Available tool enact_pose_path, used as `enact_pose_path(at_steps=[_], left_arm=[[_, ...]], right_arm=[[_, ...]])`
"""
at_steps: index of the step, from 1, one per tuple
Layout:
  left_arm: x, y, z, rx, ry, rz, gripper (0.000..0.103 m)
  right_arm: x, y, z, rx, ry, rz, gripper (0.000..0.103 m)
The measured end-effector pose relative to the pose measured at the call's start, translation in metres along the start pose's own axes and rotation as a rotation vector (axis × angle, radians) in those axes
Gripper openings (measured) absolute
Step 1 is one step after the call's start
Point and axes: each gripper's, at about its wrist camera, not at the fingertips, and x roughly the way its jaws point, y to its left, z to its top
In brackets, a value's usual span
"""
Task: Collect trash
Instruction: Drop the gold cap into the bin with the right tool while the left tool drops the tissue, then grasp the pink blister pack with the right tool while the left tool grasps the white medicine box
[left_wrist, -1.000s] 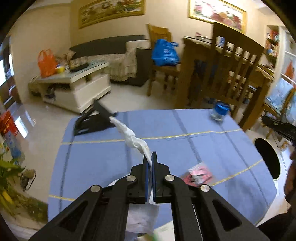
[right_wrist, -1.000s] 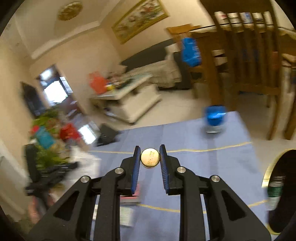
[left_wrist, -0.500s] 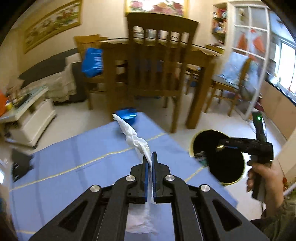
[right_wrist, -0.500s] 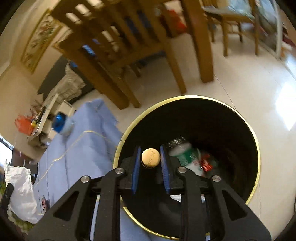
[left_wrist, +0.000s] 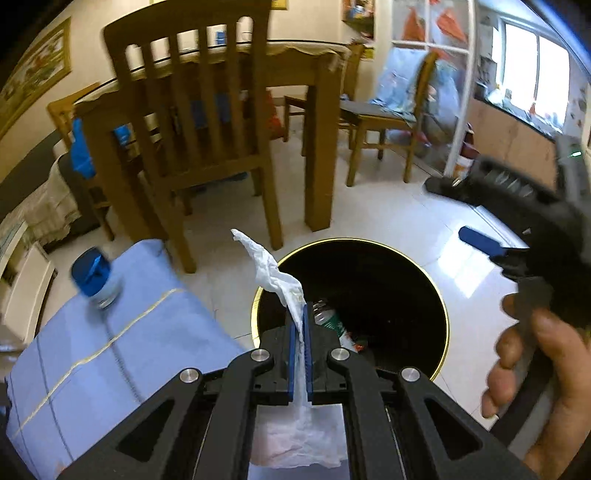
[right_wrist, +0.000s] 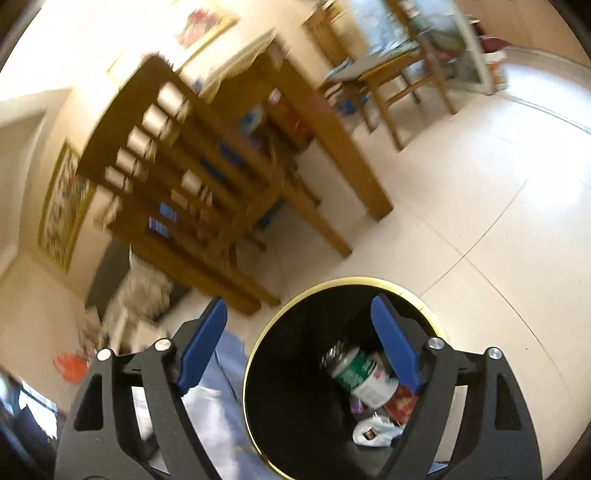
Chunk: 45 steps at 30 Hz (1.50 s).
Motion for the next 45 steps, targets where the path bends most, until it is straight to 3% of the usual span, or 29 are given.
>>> enact_pose_path(at_steps=[2,4,5,14,16,19,24,33,37,40,41,45], left_arm=[[0.009,-0.010,0.004,0.018,0.002,-0.002,0.020],[0.013,-0.018,0.006,0.035,-0.007,0.013,0.061],[0.014,-0.022,0.007,0.044,-0.016,0.026,0.064],[0.003,-0.019,0.001,0.039,-0.042,0.038,0.066],[-0.006,-0.014,-0.001,0.029,-0.059,0.057,0.078],[-0.024,-0.005,-0.005,0.018,-0.103,0.105,0.086],[-0.056,0.013,-0.014,-0.003,-0.156,0.185,0.096],[-0.108,0.059,-0.046,-0.091,-0.201,0.286,0.096],[-0.138,0.101,-0.088,-0.172,-0.196,0.365,0.096],[-0.161,0.144,-0.132,-0.247,-0.165,0.453,0.096],[-0.170,0.163,-0.152,-0.284,-0.147,0.486,0.096],[-0.209,0.228,-0.222,-0.410,-0.096,0.659,0.096]], right_arm=[[-0.012,-0.012,0.007,0.049,-0.045,0.006,0.081],[-0.018,-0.023,0.012,0.085,-0.072,0.006,0.081],[-0.020,-0.027,0.014,0.099,-0.079,0.005,0.082],[-0.021,-0.023,0.016,0.097,-0.088,0.014,0.082],[-0.022,-0.020,0.015,0.089,-0.083,0.015,0.083],[-0.020,-0.014,0.012,0.073,-0.075,0.014,0.084],[-0.015,0.010,0.003,0.025,-0.054,0.011,0.085],[-0.004,0.082,-0.029,-0.169,0.010,0.039,0.087],[0.014,0.127,-0.061,-0.332,0.132,0.108,0.089],[0.033,0.172,-0.111,-0.492,0.306,0.207,0.089],[0.039,0.189,-0.138,-0.534,0.401,0.273,0.089],[0.047,0.233,-0.221,-0.588,0.683,0.474,0.086]])
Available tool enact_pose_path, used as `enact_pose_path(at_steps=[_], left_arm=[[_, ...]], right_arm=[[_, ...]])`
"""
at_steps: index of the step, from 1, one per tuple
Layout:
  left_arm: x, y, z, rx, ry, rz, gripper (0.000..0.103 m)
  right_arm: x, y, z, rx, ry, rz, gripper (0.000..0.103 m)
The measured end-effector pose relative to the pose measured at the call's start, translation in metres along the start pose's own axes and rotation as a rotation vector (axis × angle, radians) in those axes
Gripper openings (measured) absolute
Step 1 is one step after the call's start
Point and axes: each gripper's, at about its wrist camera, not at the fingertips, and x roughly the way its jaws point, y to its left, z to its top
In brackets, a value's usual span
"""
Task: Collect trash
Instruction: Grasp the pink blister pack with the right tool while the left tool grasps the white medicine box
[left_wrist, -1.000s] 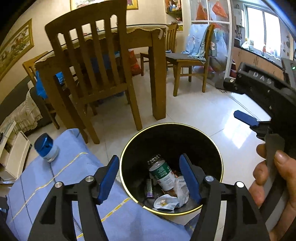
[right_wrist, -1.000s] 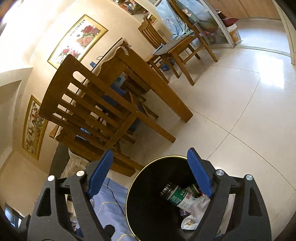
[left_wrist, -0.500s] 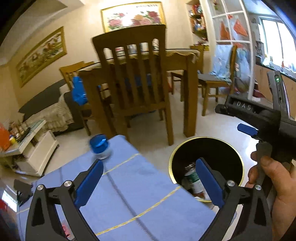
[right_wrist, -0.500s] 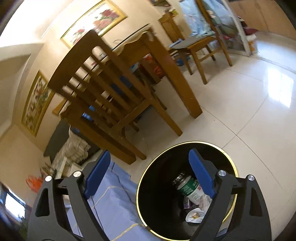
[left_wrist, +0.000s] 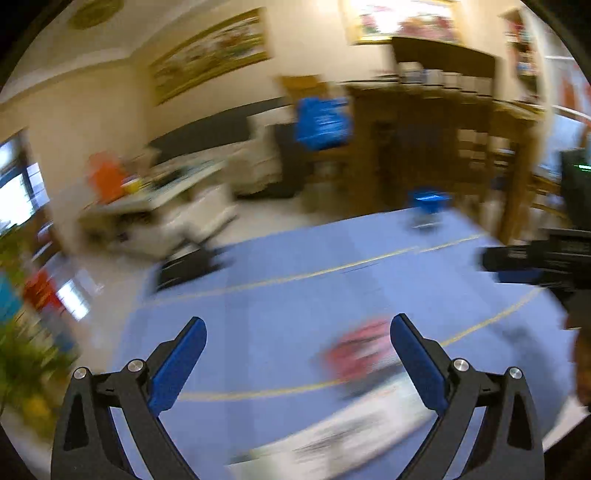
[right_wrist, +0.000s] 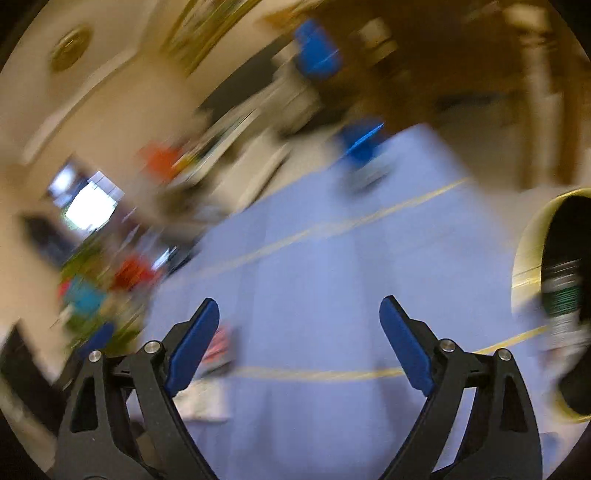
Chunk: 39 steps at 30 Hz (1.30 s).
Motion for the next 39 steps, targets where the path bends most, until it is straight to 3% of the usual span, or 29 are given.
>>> enact_pose_path(at_steps=[5,7,10,12,13,15,18,21,23,26,28,34,38,39], left_arm=[[0.003,0.081,-0.024,-0.113,0.052,0.098,0.096],[0.003,0.098,-0.030,-0.135,0.061,0.115,0.096],[0.003,0.104,-0.039,-0.150,0.079,0.091,0.096],[0.004,0.101,-0.043,-0.139,0.087,0.070,0.096],[0.002,0.097,-0.046,-0.129,0.084,0.056,0.096],[0.003,0.092,-0.046,-0.115,0.075,0.006,0.096],[-0.006,0.080,-0.046,-0.080,0.042,-0.110,0.096],[-0.014,0.059,-0.045,0.008,0.031,-0.229,0.096],[-0.015,0.037,-0.043,0.133,0.034,-0.305,0.096],[-0.012,0.010,-0.040,0.310,0.022,-0.332,0.096],[-0.004,-0.001,-0.037,0.382,0.072,-0.492,0.096],[0.022,-0.040,-0.050,0.608,0.154,-0.556,0.094],[0.027,-0.044,-0.056,0.653,0.198,-0.623,0.080],[0.029,-0.042,-0.054,0.634,0.219,-0.654,0.062]], right_arm=[[0.060,0.059,-0.018,-0.121,0.158,0.039,0.087],[0.082,0.067,-0.026,-0.075,0.232,0.079,0.086],[0.102,0.070,-0.036,0.004,0.292,0.133,0.075],[0.115,0.075,-0.040,0.021,0.323,0.153,0.054],[0.123,0.078,-0.039,0.023,0.328,0.150,0.049],[0.131,0.082,-0.040,0.028,0.333,0.156,0.020],[0.127,0.093,-0.040,-0.002,0.297,0.165,0.009],[0.103,0.098,-0.033,-0.048,0.228,0.180,0.005],[0.090,0.097,-0.028,-0.052,0.194,0.182,0.005],[0.078,0.087,-0.023,-0.038,0.173,0.169,0.003],[0.071,0.083,-0.022,-0.047,0.167,0.141,0.003],[0.042,0.071,-0.018,-0.054,0.103,0.114,0.003],[0.021,0.055,-0.011,-0.029,0.054,0.103,0.003],[0.018,0.053,-0.010,-0.026,0.048,0.101,0.003]])
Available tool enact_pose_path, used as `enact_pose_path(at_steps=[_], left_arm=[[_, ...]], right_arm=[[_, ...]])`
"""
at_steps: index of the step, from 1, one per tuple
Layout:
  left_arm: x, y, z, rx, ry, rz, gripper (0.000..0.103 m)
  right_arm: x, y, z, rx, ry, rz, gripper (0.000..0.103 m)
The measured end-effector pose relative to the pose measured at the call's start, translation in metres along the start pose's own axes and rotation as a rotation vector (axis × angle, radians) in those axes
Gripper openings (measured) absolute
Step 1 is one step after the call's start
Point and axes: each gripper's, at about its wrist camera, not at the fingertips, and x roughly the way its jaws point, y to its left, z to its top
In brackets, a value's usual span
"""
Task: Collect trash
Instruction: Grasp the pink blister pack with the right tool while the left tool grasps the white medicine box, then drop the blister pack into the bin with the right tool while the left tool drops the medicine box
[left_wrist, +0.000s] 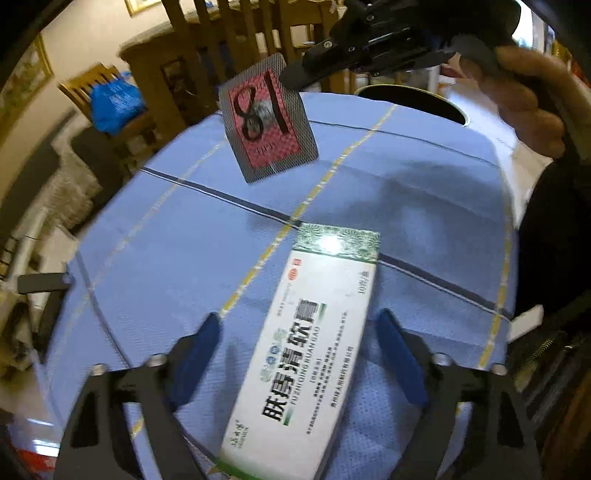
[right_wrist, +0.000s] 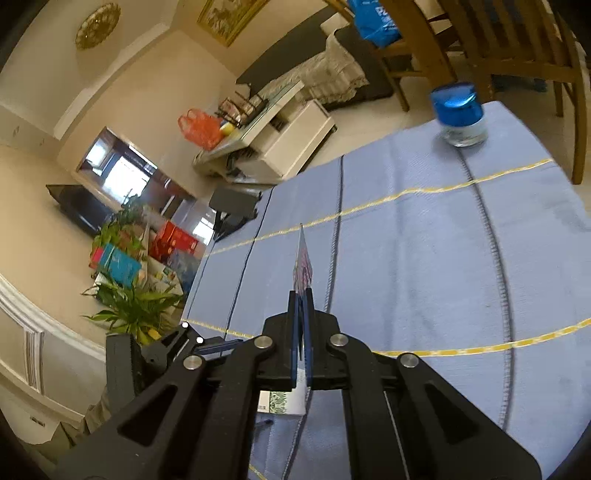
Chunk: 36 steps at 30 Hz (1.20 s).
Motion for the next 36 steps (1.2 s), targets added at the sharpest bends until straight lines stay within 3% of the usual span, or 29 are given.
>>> enact_pose_path(at_steps=[1,2,5,7,10,13,15,21,25,30,36], left_arm=[[0.000,0.002,0.000,-0.015,0.001,-0.013,0.053],[0.002,0.009,0.001,-0.028,0.005,0.009,0.052],[0.003,0.016,-0.001,-0.089,0.008,0.129,0.050],[0.001,0.029,-0.002,-0.203,0.017,0.248,0.049],[-0.011,0.057,0.000,-0.441,-0.032,0.288,0.049],[-0.025,0.072,0.004,-0.590,-0.088,0.322,0.049],[-0.026,0.071,0.014,-0.639,-0.120,0.302,0.049],[-0.013,0.042,0.068,-0.610,-0.164,0.236,0.049],[-0.004,0.010,0.109,-0.552,-0.205,0.176,0.049],[0.001,-0.003,0.145,-0.538,-0.267,0.059,0.048],[0.006,-0.042,0.201,-0.443,-0.306,0.022,0.048]], right_arm=[[-0.002,-0.002,0.001,0.003,-0.004,-0.001,0.003],[-0.004,-0.005,0.001,0.011,-0.010,-0.003,0.003],[-0.011,-0.012,0.003,0.023,-0.024,0.001,0.003],[-0.016,-0.013,0.005,0.028,-0.042,0.006,0.003],[-0.026,-0.020,0.009,0.042,-0.071,0.009,0.003],[-0.034,-0.027,0.013,0.069,-0.099,0.010,0.003],[-0.047,-0.037,0.015,0.096,-0.132,0.012,0.003],[-0.101,-0.066,0.020,0.125,-0.238,-0.053,0.003],[-0.149,-0.106,0.018,0.184,-0.320,-0.160,0.003],[-0.209,-0.153,0.004,0.261,-0.434,-0.325,0.003],[-0.260,-0.201,-0.013,0.348,-0.530,-0.488,0.003]])
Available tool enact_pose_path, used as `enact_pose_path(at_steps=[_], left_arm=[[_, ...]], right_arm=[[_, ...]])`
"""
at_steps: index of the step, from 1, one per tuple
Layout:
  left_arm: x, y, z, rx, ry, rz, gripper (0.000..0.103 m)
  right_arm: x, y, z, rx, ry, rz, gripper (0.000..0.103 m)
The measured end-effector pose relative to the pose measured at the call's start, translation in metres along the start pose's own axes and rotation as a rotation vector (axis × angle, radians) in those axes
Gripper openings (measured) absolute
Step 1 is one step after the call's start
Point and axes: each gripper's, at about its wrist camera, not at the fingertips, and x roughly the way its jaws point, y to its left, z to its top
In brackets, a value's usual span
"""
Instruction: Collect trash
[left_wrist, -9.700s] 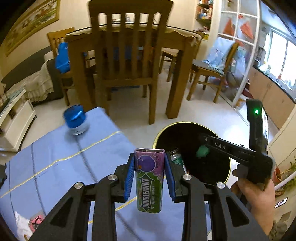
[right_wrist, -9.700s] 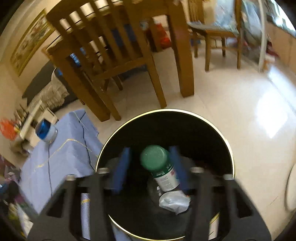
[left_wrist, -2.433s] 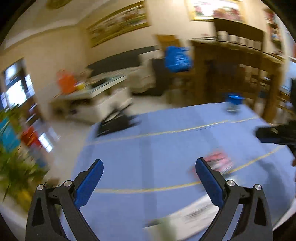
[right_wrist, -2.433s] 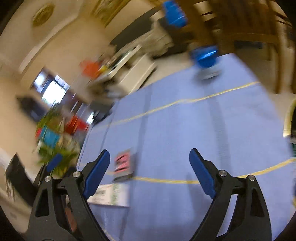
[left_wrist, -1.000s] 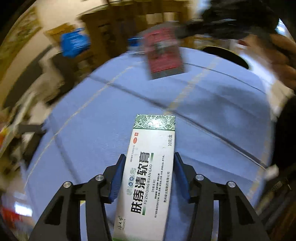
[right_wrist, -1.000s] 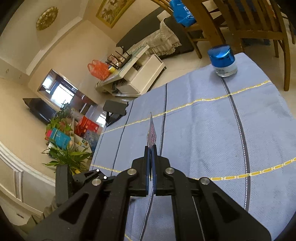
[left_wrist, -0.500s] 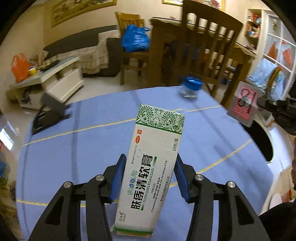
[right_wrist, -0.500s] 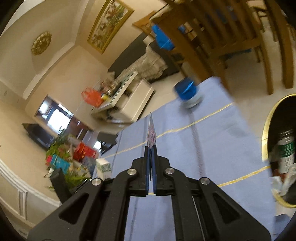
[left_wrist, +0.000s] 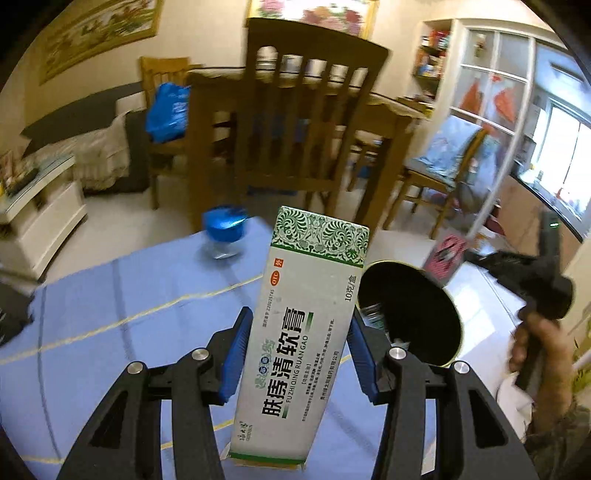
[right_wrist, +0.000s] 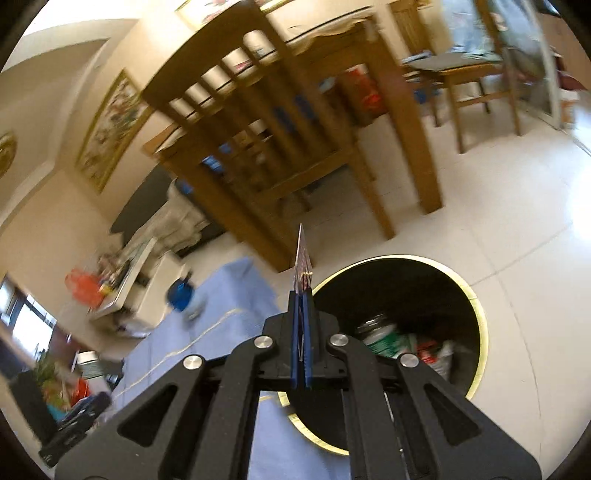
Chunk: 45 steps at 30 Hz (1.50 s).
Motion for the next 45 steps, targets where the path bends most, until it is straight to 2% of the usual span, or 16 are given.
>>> enact_pose_path(at_steps=[2,4,6,7,10,15,19,23,25,27,32,35,36,38,41,45], left_arm=[[0.009,-0.025,0.006,0.038,0.002,-0.022,0.048],[0.022,-0.052,0.011,0.085,0.009,-0.036,0.049],[0.031,-0.067,0.013,0.111,0.021,-0.049,0.049],[0.039,-0.077,0.014,0.127,0.029,-0.054,0.049],[0.057,-0.099,0.015,0.155,0.052,-0.075,0.049],[0.088,-0.132,0.020,0.201,0.081,-0.086,0.049],[0.108,-0.154,0.025,0.241,0.086,-0.081,0.049],[0.124,-0.174,0.031,0.273,0.085,-0.078,0.050],[0.128,-0.178,0.032,0.280,0.079,-0.067,0.071],[0.127,-0.181,0.031,0.290,0.067,-0.052,0.073],[0.122,-0.172,0.027,0.282,0.070,-0.047,0.074],[0.108,-0.154,0.022,0.253,0.051,0.005,0.090],[0.098,-0.142,0.019,0.235,0.035,0.048,0.097],[0.081,-0.123,0.014,0.207,0.013,0.104,0.096],[0.049,-0.080,0.005,0.140,-0.002,0.234,0.096],[-0.006,-0.010,-0.013,0.028,-0.046,0.412,0.096]], right_arm=[[0.009,-0.012,-0.001,0.011,0.018,-0.042,0.003],[0.025,-0.020,-0.005,0.023,0.066,-0.081,0.008],[0.035,-0.028,-0.007,0.050,0.093,-0.118,0.025],[0.034,-0.030,-0.008,0.065,0.093,-0.119,0.028],[0.016,-0.039,-0.005,0.114,0.018,-0.122,0.043],[-0.043,-0.059,-0.003,0.228,-0.196,-0.110,0.065],[-0.078,-0.086,-0.008,0.352,-0.323,-0.085,0.066],[-0.091,-0.102,-0.004,0.402,-0.379,-0.075,0.069],[-0.095,-0.106,-0.003,0.407,-0.386,-0.068,0.070],[-0.094,-0.108,-0.001,0.406,-0.378,-0.057,0.072],[-0.094,-0.096,0.006,0.368,-0.374,-0.058,0.075],[-0.091,-0.086,0.008,0.343,-0.362,-0.069,0.079],[-0.087,-0.081,0.009,0.334,-0.350,-0.070,0.082],[-0.079,-0.069,0.010,0.301,-0.319,-0.084,0.086],[-0.058,-0.036,0.006,0.208,-0.254,-0.109,0.092],[-0.022,0.036,-0.011,-0.015,-0.155,-0.172,0.098]])
